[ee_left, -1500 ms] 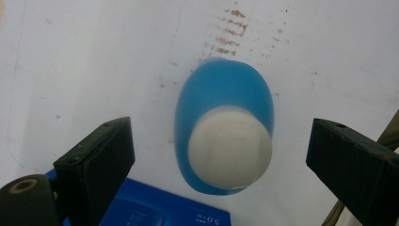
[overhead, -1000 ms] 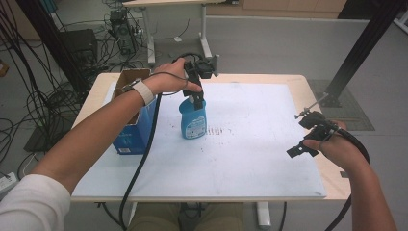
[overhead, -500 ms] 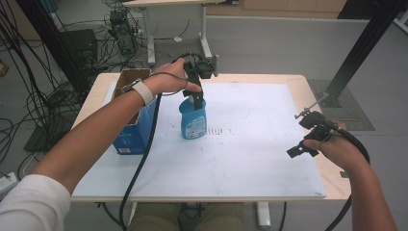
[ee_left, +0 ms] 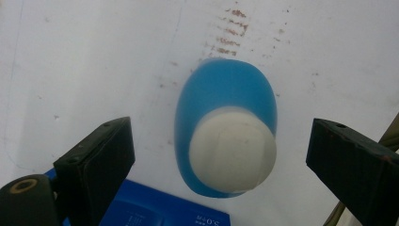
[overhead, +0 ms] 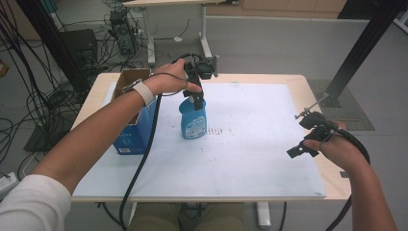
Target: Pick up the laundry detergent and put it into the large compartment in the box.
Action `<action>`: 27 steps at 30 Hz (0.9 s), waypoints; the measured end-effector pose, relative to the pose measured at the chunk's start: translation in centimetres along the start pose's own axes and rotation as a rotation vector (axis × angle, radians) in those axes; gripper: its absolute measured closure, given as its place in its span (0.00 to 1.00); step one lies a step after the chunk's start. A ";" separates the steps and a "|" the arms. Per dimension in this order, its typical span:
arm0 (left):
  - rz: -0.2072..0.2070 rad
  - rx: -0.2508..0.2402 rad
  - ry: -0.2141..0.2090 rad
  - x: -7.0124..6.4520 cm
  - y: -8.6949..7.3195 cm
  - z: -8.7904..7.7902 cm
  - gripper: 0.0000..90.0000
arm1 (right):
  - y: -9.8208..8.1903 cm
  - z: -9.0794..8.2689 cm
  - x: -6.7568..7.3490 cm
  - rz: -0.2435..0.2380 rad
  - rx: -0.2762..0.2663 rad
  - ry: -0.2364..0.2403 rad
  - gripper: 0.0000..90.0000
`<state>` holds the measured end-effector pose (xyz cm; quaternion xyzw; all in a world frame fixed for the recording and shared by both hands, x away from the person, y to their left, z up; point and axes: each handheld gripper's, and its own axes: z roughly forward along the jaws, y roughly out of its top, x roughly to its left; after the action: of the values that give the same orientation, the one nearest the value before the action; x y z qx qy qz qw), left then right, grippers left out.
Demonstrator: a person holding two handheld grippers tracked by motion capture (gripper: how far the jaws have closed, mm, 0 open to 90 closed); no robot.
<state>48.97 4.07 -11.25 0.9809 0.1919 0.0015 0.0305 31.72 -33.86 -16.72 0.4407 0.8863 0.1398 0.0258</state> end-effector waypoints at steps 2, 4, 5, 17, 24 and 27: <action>-0.001 -0.001 -0.001 0.0 0.0 0.0 0.10 | 0.0 0.0 0.0 0.000 0.000 0.000 0.10; -0.002 -0.002 0.000 0.0 0.0 0.0 0.10 | 0.0 0.0 0.0 0.002 0.000 0.001 0.10; -0.002 -0.002 0.000 0.0 0.0 0.0 0.10 | 0.0 0.0 0.0 0.002 0.000 0.001 0.10; 0.000 -0.001 -0.001 0.0 0.0 0.0 0.10 | -0.1 0.0 0.0 0.003 -0.001 0.000 0.10; -0.001 0.000 -0.002 0.1 0.0 0.0 0.10 | -0.1 0.0 -0.1 0.002 -0.001 0.002 0.10; -0.001 0.000 -0.002 0.1 0.0 0.0 0.10 | -0.1 0.1 -0.1 0.002 -0.001 0.002 0.10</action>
<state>49.04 4.13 -11.25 0.9809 0.1923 0.0004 0.0308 31.72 -33.93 -16.79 0.4414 0.8858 0.1406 0.0249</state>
